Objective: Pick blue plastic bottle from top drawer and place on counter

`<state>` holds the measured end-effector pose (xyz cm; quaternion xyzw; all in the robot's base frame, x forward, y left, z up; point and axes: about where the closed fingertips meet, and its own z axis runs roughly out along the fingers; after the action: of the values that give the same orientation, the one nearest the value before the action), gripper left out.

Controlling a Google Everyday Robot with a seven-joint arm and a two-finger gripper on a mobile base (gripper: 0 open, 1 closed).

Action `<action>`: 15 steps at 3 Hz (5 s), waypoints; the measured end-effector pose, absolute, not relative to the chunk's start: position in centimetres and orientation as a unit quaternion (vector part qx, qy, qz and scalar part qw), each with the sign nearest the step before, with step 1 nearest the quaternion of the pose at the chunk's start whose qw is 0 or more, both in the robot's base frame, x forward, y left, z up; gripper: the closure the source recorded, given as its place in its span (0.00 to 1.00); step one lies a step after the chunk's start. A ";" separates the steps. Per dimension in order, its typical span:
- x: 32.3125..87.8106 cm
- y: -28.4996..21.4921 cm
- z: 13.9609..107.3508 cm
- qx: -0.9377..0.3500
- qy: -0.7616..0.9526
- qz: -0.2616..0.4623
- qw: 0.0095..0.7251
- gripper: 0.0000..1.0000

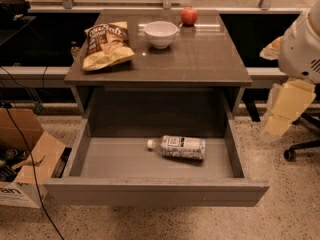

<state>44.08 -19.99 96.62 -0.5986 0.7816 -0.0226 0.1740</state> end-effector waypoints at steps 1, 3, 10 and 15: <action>45.6 -18.4 94.3 -0.601 0.779 -0.005 0.177 0.00; 50.5 -16.7 87.5 -0.601 0.775 0.057 0.187 0.00; 57.3 -10.5 67.1 -0.540 0.815 0.159 0.139 0.00; 55.1 -12.3 67.5 -0.492 0.848 0.148 0.131 0.96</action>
Offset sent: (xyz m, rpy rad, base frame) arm 0.0683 0.0409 -0.0894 0.1435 0.0473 0.0237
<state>55.10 -12.28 67.50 -0.4921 0.8478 0.1476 0.1315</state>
